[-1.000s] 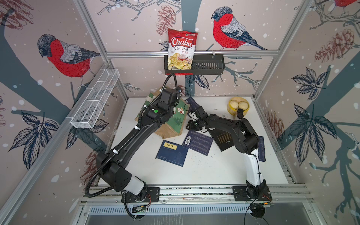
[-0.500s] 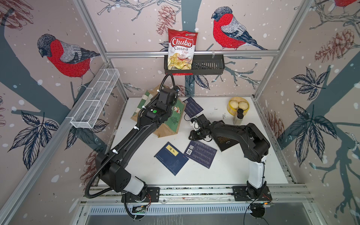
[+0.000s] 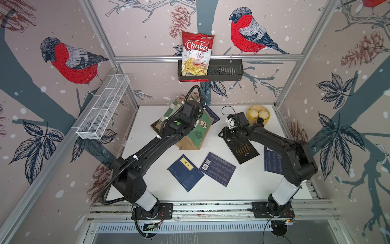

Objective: Take out the books from the canvas bag
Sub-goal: Place the canvas bag at the center of the board.

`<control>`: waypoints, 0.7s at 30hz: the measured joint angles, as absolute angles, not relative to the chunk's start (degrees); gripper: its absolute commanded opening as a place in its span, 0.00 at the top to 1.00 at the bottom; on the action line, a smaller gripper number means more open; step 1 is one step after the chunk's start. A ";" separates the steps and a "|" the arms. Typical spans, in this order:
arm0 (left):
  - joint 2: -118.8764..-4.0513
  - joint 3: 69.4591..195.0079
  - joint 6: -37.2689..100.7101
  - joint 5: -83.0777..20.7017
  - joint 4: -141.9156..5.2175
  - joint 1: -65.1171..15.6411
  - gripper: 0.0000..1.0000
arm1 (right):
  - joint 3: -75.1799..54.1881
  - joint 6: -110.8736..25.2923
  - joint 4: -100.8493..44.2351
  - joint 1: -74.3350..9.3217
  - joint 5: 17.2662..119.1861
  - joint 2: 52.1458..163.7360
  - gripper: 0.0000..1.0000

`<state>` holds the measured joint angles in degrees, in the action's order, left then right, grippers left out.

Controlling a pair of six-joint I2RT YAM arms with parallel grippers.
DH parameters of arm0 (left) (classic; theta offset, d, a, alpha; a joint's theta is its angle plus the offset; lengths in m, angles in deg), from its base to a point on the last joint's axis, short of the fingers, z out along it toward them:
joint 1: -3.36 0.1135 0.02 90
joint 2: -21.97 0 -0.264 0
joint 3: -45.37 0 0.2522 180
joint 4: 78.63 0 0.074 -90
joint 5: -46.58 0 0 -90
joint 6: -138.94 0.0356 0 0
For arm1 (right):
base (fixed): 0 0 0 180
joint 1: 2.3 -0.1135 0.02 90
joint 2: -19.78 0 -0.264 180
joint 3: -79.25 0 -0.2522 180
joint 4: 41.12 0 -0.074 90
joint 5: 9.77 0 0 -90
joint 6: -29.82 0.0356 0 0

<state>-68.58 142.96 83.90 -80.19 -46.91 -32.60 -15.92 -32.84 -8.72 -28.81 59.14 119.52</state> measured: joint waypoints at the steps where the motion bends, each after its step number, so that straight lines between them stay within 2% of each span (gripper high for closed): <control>1: -68.80 141.96 83.99 -80.65 -48.29 -32.93 1.00 | -15.15 -32.47 -8.42 -28.22 58.99 119.54 0.61; 12: -66.09 132.49 85.37 -81.00 -52.33 -39.77 1.00 | -13.27 -28.76 -6.60 -26.86 58.64 121.23 0.61; 21: -60.49 128.14 83.22 -76.69 -47.63 -44.91 1.00 | -13.43 -28.78 -5.55 -27.43 57.50 127.19 0.61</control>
<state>-60.49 128.14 83.22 -76.69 -47.63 -44.91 -13.43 -28.78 -5.55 -27.43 57.50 127.19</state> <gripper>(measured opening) 0.048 0.394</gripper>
